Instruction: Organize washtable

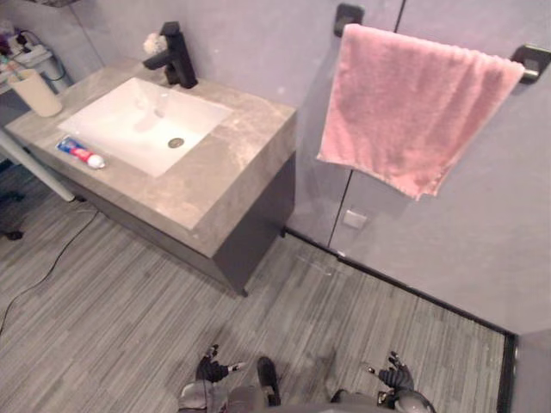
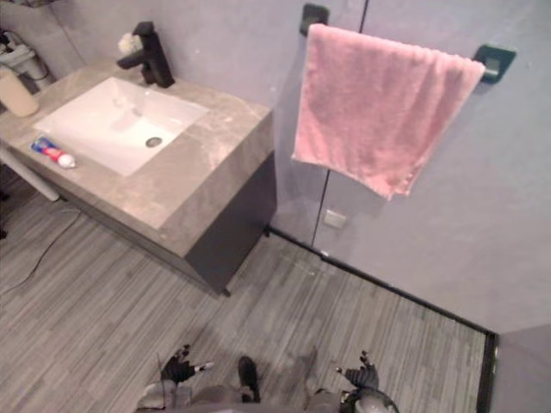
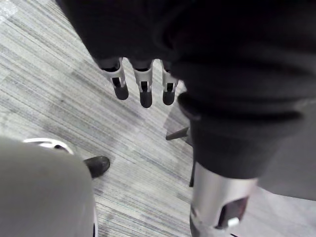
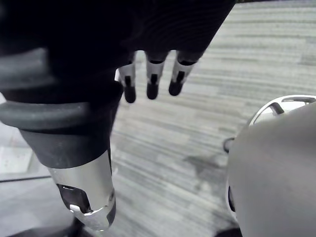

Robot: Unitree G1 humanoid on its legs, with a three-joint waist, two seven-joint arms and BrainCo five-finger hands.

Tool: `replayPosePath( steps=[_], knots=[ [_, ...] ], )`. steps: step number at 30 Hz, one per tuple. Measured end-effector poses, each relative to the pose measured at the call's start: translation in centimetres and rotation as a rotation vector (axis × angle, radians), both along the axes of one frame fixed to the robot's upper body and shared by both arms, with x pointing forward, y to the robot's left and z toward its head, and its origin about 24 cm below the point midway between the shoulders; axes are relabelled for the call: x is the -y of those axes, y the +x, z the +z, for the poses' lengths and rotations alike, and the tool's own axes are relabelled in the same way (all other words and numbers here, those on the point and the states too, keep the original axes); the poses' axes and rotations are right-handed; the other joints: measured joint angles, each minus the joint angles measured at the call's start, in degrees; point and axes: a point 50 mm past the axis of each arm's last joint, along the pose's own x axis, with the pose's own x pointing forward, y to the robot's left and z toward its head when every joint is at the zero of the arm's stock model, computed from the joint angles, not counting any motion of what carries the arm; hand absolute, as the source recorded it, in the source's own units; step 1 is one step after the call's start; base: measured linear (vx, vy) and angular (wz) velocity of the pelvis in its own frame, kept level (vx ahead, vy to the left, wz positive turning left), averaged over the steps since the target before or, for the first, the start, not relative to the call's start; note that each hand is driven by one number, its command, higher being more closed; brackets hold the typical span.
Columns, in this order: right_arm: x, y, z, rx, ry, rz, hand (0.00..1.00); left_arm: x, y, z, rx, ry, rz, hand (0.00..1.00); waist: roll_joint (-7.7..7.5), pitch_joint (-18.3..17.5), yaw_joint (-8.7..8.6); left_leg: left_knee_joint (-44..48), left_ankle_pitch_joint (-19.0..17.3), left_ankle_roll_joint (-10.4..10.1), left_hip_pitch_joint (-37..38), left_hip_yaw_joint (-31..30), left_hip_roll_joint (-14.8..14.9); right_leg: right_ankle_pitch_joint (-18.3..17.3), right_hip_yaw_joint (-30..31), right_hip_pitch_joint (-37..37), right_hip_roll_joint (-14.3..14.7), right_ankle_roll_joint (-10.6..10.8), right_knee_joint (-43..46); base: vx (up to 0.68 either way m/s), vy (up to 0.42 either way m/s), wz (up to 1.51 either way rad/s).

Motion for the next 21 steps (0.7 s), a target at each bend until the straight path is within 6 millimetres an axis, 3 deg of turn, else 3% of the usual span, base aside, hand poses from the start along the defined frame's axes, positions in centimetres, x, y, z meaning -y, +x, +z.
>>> replayPosePath(
  steps=[10,13,14,15,16,17,19,21],
  knots=[
    [-1.1,0.9,0.0,0.001,0.037,0.028,0.00,-0.6,0.0,0.0,-0.016,0.019,-0.001,0.00,-1.80,-0.6,0.14,-0.6,-0.3,0.5,0.0,-0.1,-0.4,0.6,3.2,0.0,1.1,0.1,-1.8,0.05,-0.011,0.01],
    [-1.1,1.6,0.2,0.018,0.034,0.033,0.00,-0.6,0.4,0.1,-0.006,0.018,-0.002,0.00,-2.95,0.1,0.11,3.4,-3.8,2.4,-1.5,-0.1,-1.6,-0.6,2.7,-0.1,-0.9,2.3,1.2,0.12,0.015,0.10],
    [-0.9,1.6,0.2,0.018,0.028,0.034,0.00,-0.4,0.7,0.1,-0.001,0.012,-0.006,0.00,-2.89,0.6,0.08,6.7,-6.4,2.9,-2.3,-0.6,-1.4,-1.4,3.6,-1.6,-2.5,3.5,7.7,0.12,0.029,0.23],
    [-0.7,1.7,0.3,0.020,0.022,0.035,0.00,-0.2,0.7,0.1,-0.002,0.008,-0.006,0.00,-3.11,0.8,0.11,8.5,-7.6,3.1,-2.5,-1.0,-1.3,-1.3,4.8,-3.3,-3.5,3.5,12.4,0.14,0.067,0.31],
    [-0.7,1.8,0.4,0.025,0.019,0.040,0.00,-0.2,0.8,0.2,0.002,0.009,-0.005,0.00,-2.53,1.1,0.04,11.1,-9.8,3.8,-2.0,-2.6,-1.3,0.2,8.1,-6.6,-5.1,3.5,22.7,0.19,0.071,0.44],
    [-0.7,2.0,0.4,0.029,0.019,0.043,0.00,-0.2,1.0,0.2,0.008,0.009,-0.007,0.00,-1.75,1.9,-0.11,13.2,-11.6,4.4,-1.2,-4.2,-0.8,-0.9,11.9,-10.9,-5.5,2.7,30.1,0.23,0.063,0.47],
    [-1.3,1.8,0.4,0.028,0.030,0.063,0.00,-0.1,1.2,0.3,0.016,0.005,0.010,0.00,-1.88,2.1,0.23,15.2,-13.5,4.7,-1.2,-5.9,0.4,-5.1,12.6,-14.8,-3.2,1.2,29.5,0.26,0.016,0.47],
    [-1.3,2.5,0.8,0.062,0.023,0.065,0.00,-0.2,1.2,0.3,0.018,-0.005,0.032,0.00,-1.97,2.8,0.09,15.9,-14.8,4.6,-0.1,-7.8,0.8,-5.1,12.0,-17.5,-1.7,0.8,25.4,0.26,-0.002,0.48]
  ],
)
